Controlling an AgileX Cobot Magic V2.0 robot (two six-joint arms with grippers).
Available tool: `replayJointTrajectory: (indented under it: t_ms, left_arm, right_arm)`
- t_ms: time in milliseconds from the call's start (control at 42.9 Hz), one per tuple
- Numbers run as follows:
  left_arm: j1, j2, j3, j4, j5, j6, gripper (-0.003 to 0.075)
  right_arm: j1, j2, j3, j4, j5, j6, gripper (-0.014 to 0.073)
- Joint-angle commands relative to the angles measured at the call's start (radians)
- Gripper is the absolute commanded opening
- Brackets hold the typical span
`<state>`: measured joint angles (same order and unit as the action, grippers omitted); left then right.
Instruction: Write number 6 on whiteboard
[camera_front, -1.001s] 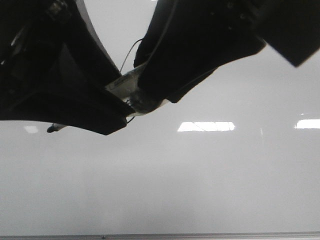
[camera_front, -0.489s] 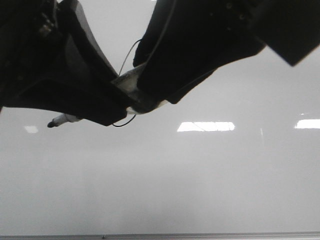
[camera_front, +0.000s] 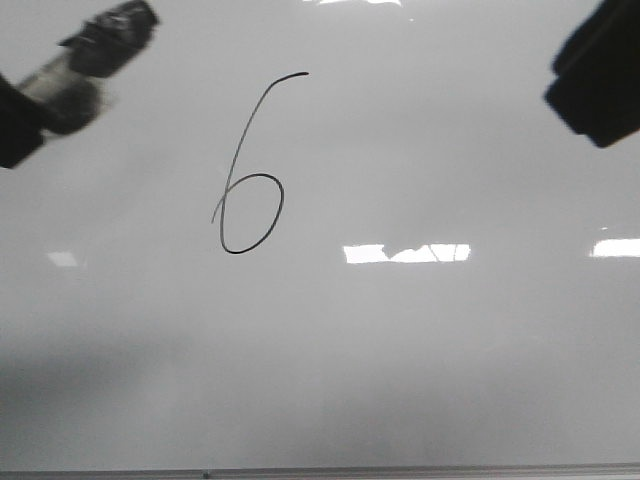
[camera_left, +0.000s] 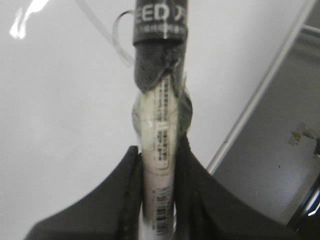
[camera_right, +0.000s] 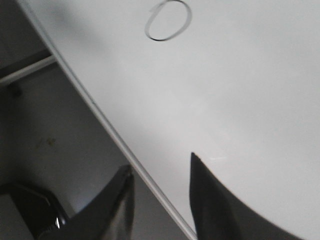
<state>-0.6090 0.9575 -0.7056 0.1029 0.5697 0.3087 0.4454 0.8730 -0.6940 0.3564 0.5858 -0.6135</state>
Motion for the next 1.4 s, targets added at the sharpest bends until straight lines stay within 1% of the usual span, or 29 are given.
replayJointTrajectory:
  t_ms: [0,93,163,233,349,442,559,652,768,908,1001,1164,1234,1281,1374]
  left_arm:
    - [0.142,-0.049,-0.006,0.006,-0.058,-0.092,0.0027]
    - [0.308,-0.062,0.013,0.002,-0.07,-0.153,0.0027]
    - [0.428,-0.062,0.022,-0.001,-0.09,-0.176,0.0027]
    - [0.524,-0.046,0.031,-0.025,-0.124,-0.176,0.0027]
    - [0.647,0.0,0.05,-0.031,-0.197,-0.176,0.0027]
    - [0.707,0.061,0.057,-0.031,-0.253,-0.176,0.0027]
    - [0.743,0.174,0.057,-0.034,-0.338,-0.176,0.0028]
    - [0.743,0.262,0.057,-0.036,-0.422,-0.176,0.0034]
    - [0.743,0.372,0.057,-0.09,-0.534,-0.176,0.0034]
    - [0.743,0.442,0.057,-0.109,-0.625,-0.176,0.0039]
    - [0.743,0.461,0.057,-0.109,-0.652,-0.176,0.0092]
    - [0.743,0.464,0.057,-0.109,-0.657,-0.176,0.03]
    - [0.743,0.464,0.057,-0.11,-0.657,-0.176,0.0356]
    - [0.743,0.464,0.057,-0.11,-0.657,-0.176,0.037]
    - [0.743,0.464,0.057,-0.11,-0.655,-0.176,0.0373]
  right_arm:
    - [-0.089,-0.118,0.06,0.01,-0.114,0.111,0.0209]
    - [-0.178,-0.231,0.134,0.01,-0.118,0.176,0.0104]
    - [-0.222,-0.305,0.172,0.01,-0.109,0.179,0.0009]
    - [-0.247,-0.373,0.198,0.01,-0.104,0.178,-0.0076]
    - [-0.25,-0.437,0.211,0.01,-0.104,0.178,-0.0061]
    - [-0.25,-0.455,0.211,0.01,-0.102,0.178,-0.006]
    - [-0.25,-0.455,0.211,0.01,-0.102,0.178,-0.006]
    - [-0.25,-0.455,0.211,0.01,-0.102,0.178,-0.006]
    - [-0.25,-0.455,0.211,0.01,-0.101,0.178,-0.006]
    - [-0.25,-0.455,0.211,0.01,-0.1,0.178,-0.006]
    - [-0.25,-0.455,0.211,0.01,-0.098,0.178,-0.006]
    - [-0.25,-0.455,0.211,0.01,-0.098,0.177,-0.006]
    - [-0.25,-0.455,0.211,0.01,-0.099,0.178,-0.006]
    - [-0.25,-0.455,0.211,0.01,-0.099,0.178,-0.006]
    - [-0.25,-0.455,0.211,0.01,-0.099,0.178,-0.006]
